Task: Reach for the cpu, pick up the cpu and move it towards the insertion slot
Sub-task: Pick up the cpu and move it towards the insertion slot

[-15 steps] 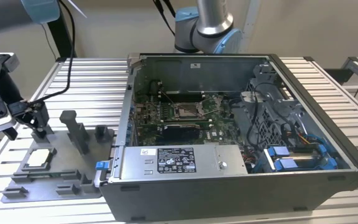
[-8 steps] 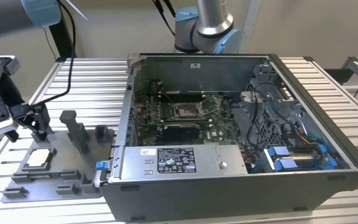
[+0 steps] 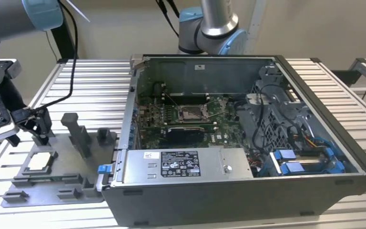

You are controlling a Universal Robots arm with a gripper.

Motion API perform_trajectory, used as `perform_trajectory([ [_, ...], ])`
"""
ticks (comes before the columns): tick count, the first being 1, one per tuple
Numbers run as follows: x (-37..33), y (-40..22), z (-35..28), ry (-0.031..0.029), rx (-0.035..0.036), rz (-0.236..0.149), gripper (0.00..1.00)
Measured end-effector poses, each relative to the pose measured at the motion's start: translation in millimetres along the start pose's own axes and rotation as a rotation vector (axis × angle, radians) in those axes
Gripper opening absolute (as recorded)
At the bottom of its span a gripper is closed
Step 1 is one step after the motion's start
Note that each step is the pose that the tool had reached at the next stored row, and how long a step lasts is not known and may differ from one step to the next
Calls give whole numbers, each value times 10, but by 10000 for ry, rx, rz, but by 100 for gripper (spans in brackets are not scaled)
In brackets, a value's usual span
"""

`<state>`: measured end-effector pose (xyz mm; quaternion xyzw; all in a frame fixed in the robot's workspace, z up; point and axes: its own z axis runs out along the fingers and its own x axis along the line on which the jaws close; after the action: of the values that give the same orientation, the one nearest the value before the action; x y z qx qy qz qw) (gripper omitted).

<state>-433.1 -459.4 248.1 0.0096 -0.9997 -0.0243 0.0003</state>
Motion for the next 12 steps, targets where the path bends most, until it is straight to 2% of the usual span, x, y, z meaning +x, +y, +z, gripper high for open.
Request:
perform_trajectory([
  [12,0,-4,43,0,0,0,100],
])
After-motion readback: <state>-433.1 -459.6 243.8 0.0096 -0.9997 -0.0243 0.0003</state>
